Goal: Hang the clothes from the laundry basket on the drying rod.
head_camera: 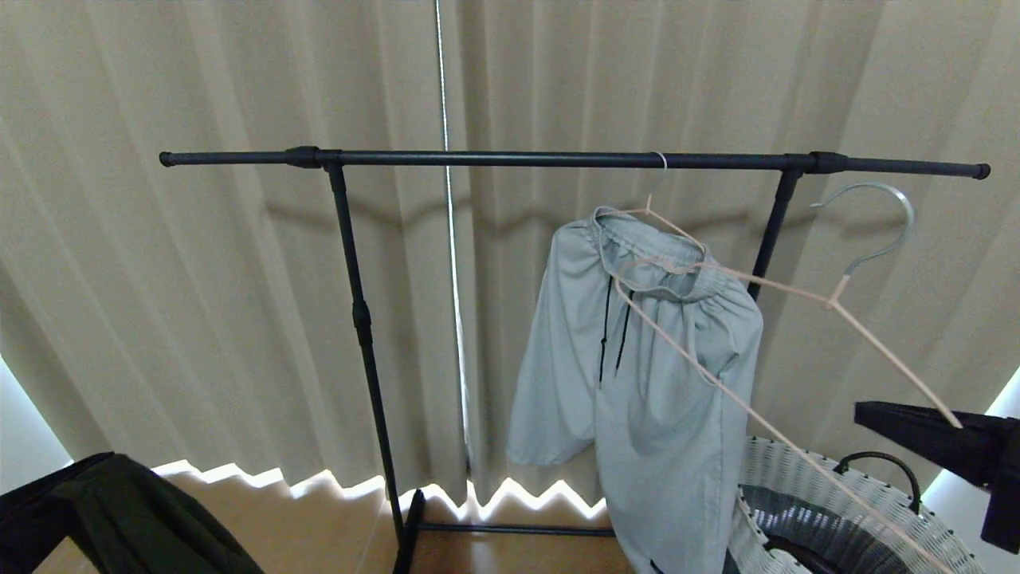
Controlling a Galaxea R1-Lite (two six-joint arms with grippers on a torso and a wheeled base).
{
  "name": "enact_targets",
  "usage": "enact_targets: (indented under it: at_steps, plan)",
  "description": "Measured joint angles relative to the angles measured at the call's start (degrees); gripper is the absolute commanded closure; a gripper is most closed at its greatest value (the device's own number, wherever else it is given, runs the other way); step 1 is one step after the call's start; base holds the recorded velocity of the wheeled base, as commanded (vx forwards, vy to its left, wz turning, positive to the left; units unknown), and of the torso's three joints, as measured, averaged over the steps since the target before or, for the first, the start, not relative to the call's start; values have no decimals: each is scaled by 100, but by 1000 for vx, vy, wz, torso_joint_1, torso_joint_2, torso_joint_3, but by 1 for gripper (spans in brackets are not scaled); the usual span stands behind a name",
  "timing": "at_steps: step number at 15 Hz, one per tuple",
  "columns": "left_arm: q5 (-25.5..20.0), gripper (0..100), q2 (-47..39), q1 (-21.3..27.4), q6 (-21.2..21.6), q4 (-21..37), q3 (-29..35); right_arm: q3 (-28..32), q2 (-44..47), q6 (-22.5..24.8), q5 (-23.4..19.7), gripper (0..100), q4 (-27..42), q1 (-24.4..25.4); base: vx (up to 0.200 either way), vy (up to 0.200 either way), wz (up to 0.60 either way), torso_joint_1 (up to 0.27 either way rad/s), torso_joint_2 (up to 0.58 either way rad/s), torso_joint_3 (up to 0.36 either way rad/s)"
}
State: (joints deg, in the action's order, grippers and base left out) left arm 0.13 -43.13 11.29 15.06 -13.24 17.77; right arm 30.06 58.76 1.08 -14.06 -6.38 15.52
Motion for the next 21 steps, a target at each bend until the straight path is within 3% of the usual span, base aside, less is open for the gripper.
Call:
enact_targets:
  at_steps: [5,8,11,13,21]
  plan:
    - [254,100,-1637,74,-233,-20,1017,-471,647,-166,-1,100,-1059,877,0,0,0,0,0,0]
    - [405,100,-2258,461,-759,-28,1409,-571,942,-274,-12,100,-1157,1002,0,0,0,0,0,0]
    - [900,100,-2833,885,-1087,-30,1665,-586,1128,-404,-88,100,-1187,1224,0,0,0,0,0,0]
    - [1187,100,-3267,1119,-1292,-28,1938,-584,1169,-584,-310,100,-1191,1485,0,0,0,0,0,0]
    - [1724,100,-4334,1735,-1862,-46,2649,-532,1172,-1228,-338,100,-1253,2868,0,0,0,0,0,0]
